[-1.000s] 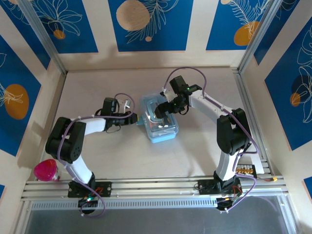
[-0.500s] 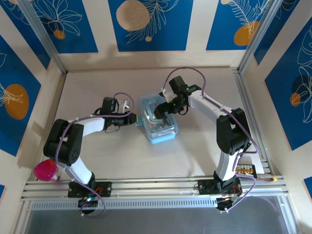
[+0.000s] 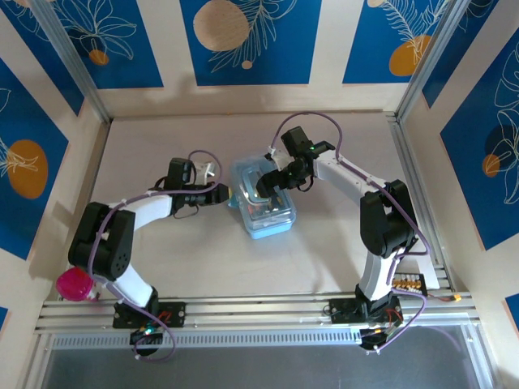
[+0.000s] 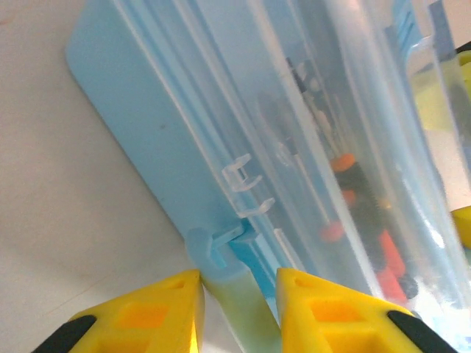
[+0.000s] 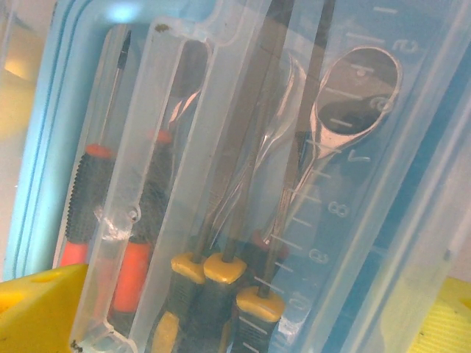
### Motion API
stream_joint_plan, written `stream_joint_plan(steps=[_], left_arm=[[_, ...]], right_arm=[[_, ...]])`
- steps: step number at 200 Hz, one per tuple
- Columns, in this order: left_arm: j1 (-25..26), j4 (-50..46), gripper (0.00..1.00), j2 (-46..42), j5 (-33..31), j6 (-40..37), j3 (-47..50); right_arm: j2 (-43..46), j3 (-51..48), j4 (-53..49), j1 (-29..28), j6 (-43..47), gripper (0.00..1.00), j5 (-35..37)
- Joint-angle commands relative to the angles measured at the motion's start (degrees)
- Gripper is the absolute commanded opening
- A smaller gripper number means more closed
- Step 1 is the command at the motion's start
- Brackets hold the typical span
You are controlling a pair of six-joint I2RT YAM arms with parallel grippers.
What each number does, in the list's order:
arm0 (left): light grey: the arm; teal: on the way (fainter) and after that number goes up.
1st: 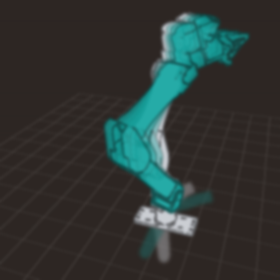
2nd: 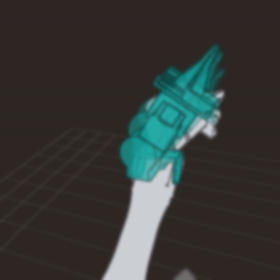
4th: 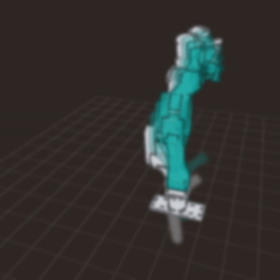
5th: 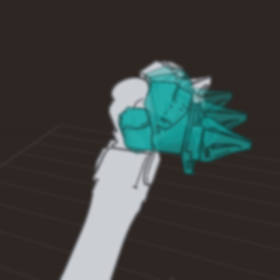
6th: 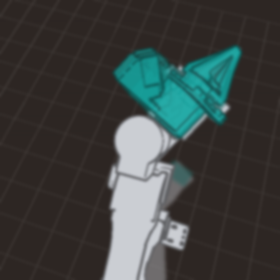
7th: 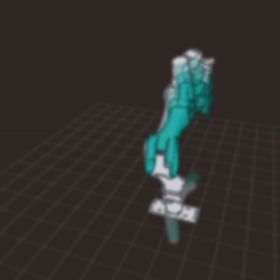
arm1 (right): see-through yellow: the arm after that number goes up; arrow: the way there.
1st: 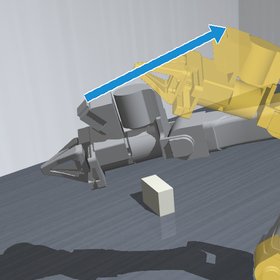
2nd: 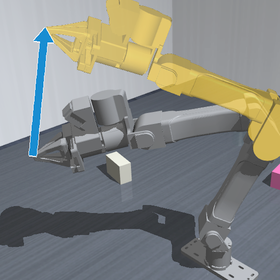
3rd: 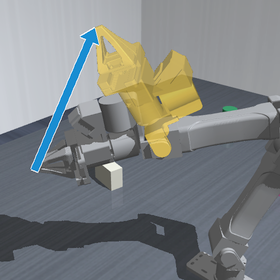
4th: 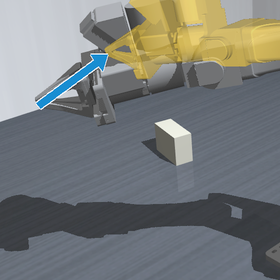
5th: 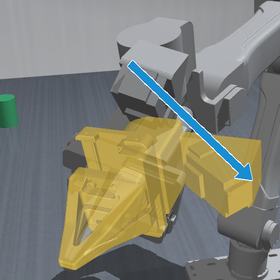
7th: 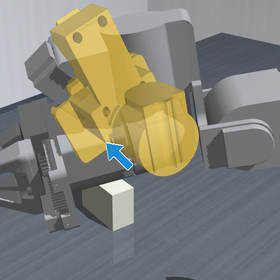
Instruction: Pack the tool kit
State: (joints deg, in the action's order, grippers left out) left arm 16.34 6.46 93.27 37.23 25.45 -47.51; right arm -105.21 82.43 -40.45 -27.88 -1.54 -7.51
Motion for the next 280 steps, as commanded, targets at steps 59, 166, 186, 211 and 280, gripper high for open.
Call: stream_joint_plan(steps=[59, 166, 186, 211, 280], left_arm=[[0.75, 11.00, 0.30, -1.08, 4.71, 4.69, 0.20], [0.37, 4.24, 0.31, -3.47, -0.49, 2.54, 3.44], [-1.17, 4.07, 0.34, -5.25, -1.88, 3.06, 6.08], [-2.17, 3.83, 0.40, -7.56, -3.83, 3.28, 8.99], [-2.26, 10.11, 0.40, -4.00, -1.91, 7.55, 12.36]], right_arm=[[-5.54, -4.87, -8.35, -2.96, 0.66, 0.96, -6.85], [-5.19, -4.98, -8.70, -2.80, 0.93, 0.96, -6.91], [-5.14, -5.19, -8.64, -2.80, 0.91, 0.96, -7.00], [-5.14, -5.18, -8.61, -2.80, 1.10, 0.96, -7.01], [-5.88, -4.22, -8.89, -2.93, 1.36, 0.96, -7.27]])
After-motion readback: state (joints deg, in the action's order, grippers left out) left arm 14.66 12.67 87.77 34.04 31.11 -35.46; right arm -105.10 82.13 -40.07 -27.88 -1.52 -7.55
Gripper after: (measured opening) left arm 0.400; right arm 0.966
